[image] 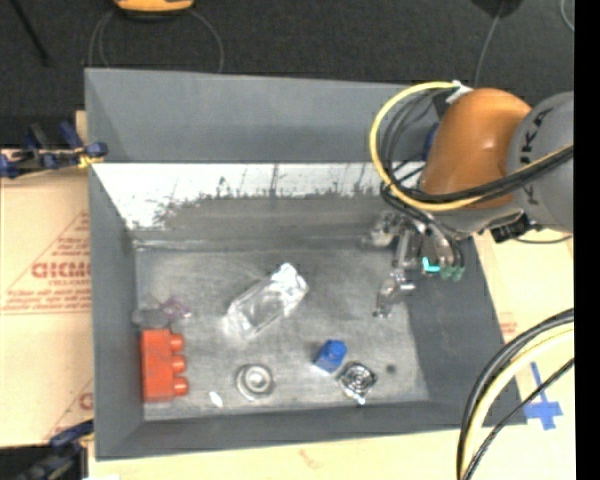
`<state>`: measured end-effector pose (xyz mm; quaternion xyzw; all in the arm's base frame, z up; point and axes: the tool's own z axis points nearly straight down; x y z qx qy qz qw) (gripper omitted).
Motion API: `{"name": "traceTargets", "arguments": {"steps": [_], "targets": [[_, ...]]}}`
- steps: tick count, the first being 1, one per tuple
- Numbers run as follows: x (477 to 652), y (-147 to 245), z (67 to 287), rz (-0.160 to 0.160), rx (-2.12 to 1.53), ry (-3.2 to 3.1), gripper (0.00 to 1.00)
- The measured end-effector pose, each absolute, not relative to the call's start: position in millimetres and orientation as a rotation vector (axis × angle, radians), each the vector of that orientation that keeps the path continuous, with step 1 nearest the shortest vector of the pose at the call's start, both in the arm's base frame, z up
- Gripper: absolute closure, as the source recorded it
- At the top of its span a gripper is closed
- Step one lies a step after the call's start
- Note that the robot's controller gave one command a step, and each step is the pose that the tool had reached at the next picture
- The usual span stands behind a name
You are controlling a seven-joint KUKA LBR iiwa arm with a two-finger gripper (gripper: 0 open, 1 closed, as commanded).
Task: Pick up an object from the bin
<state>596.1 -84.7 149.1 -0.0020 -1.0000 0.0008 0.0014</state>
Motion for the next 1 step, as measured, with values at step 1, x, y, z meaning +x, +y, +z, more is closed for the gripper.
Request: {"name": "traceTargets", "arguments": {"steps": [1], "targets": [[627.0, -45.2, 250.3, 0.003, 0.290, -3.142, 0.00]]}}
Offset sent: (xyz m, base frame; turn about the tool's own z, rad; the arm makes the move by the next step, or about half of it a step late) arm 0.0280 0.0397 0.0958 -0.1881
